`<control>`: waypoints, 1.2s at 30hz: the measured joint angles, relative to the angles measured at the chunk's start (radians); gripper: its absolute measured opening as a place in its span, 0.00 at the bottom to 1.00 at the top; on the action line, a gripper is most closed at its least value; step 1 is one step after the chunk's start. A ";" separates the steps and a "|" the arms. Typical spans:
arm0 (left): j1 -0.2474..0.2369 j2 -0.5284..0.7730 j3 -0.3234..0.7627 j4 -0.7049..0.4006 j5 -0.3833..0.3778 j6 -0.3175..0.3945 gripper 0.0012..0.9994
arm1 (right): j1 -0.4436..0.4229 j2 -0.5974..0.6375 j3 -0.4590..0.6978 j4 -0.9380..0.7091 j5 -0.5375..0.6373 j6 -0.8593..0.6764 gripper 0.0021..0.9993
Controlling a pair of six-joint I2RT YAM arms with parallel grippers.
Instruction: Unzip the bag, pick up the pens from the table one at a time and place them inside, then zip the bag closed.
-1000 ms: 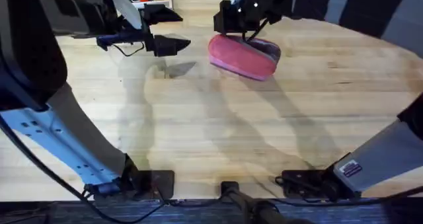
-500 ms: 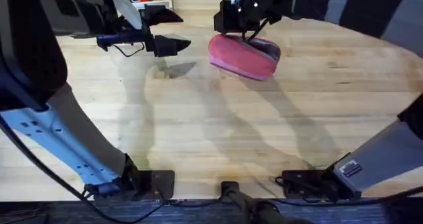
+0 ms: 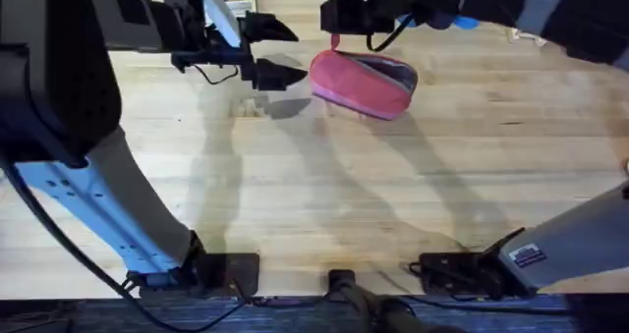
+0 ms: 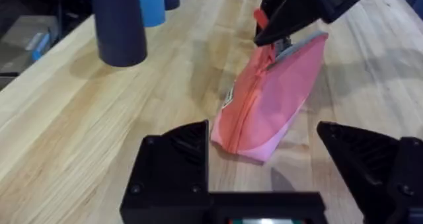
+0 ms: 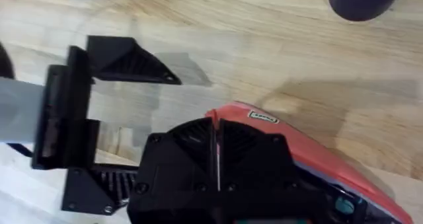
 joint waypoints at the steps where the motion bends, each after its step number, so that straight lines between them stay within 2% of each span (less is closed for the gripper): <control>1: -0.009 0.000 0.000 0.000 -0.006 0.000 0.99 | 0.000 -0.003 0.000 -0.001 0.000 0.000 0.03; 12: -0.087 0.000 0.000 0.003 -0.100 0.000 0.99 | 0.000 -0.003 0.000 -0.004 0.000 0.000 0.03; 18: -0.133 0.001 0.000 0.024 -0.127 -0.001 0.99 | 0.000 -0.003 0.000 -0.003 0.000 0.000 0.03; 27: -0.151 0.055 0.000 0.155 -0.116 -0.083 0.99 | 0.000 -0.003 0.000 -0.011 0.000 0.000 0.03; 29: -0.151 0.059 0.000 0.165 -0.113 -0.094 0.90 | 0.000 -0.003 0.000 -0.018 0.000 0.000 0.03; 34: -0.151 0.059 0.000 0.172 -0.108 -0.105 0.51 | 0.000 -0.003 0.000 -0.024 0.000 0.000 0.03; 36: -0.151 0.059 0.000 0.175 -0.109 -0.108 0.33 | 0.000 -0.003 0.000 -0.026 0.000 0.000 0.03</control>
